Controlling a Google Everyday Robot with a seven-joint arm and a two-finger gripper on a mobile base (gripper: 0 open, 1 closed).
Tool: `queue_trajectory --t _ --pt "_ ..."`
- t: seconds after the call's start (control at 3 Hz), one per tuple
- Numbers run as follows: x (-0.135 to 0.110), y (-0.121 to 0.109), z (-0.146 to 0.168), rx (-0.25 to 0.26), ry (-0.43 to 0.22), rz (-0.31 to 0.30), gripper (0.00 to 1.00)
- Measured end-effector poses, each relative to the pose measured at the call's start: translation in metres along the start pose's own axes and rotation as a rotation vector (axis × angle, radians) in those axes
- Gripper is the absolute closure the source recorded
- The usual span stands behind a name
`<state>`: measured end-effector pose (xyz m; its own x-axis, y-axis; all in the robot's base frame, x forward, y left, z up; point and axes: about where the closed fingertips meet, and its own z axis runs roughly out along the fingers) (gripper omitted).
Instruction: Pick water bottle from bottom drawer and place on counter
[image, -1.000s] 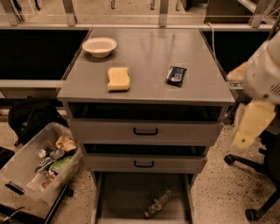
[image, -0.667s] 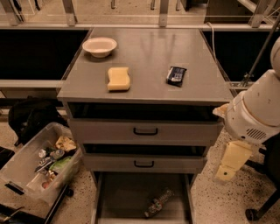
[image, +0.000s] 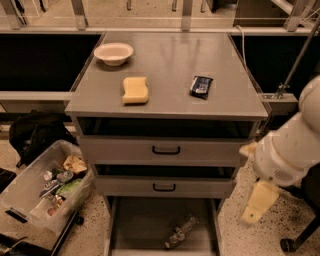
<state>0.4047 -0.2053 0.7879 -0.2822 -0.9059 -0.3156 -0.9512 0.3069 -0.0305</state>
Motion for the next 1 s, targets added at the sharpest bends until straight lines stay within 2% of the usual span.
queue_trajectory --t 0.33,0.67,1.0 --pt "0.046 0.005 0.094 -0.127 -0.080 0.070 0.00" --pt "0.087 0.011 0.163 -0.288 -0.093 0.173 0.00" --pt "0.117 0.021 0.219 -0.443 -0.099 0.256 0.00"
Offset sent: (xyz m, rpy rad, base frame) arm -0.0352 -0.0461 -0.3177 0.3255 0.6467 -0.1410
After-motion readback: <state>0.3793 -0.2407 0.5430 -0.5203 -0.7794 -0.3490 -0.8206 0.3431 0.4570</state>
